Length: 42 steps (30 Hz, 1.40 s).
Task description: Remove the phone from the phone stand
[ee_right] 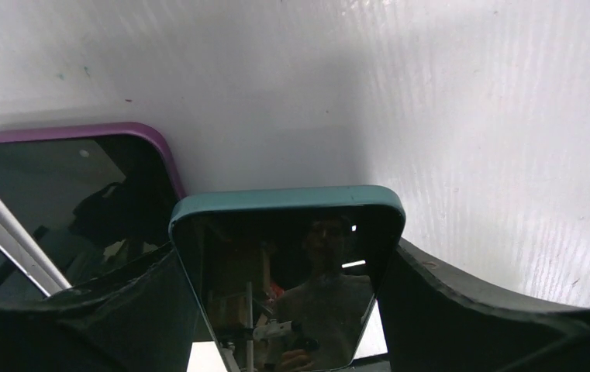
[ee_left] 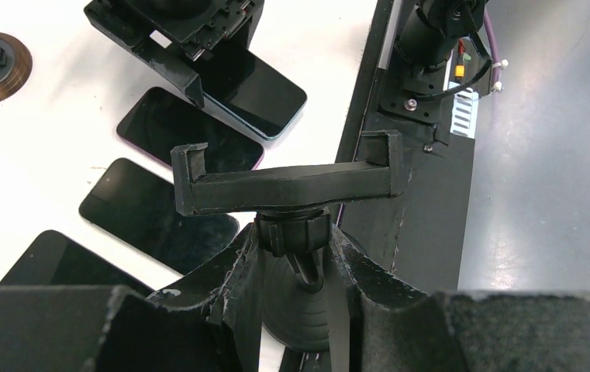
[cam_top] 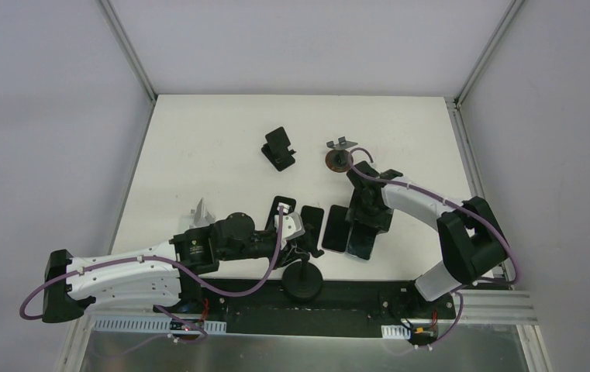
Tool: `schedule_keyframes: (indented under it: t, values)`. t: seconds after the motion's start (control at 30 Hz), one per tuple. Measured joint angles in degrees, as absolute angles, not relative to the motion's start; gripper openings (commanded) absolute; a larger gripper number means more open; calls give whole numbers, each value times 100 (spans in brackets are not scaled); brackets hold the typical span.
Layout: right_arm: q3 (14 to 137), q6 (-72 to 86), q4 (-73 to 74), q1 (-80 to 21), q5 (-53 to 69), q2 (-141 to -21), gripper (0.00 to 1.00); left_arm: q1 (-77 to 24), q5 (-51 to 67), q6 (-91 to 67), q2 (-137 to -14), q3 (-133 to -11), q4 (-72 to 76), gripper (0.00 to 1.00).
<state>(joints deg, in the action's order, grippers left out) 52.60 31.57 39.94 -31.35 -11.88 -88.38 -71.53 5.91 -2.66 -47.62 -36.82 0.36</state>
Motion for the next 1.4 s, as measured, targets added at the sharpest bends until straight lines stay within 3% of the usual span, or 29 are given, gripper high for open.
schedule_keyframes:
  t: [0.9, 1.4]
  values:
    - [5367, 2915, 3671, -3868, -714, -9198, 6, -7153, 569, -255, -4753, -3682, 12, 0]
    - [5341, 3063, 3444, -3496, -808, -9172, 20, -7153, 567, -309, -4753, -3682, 10, 0]
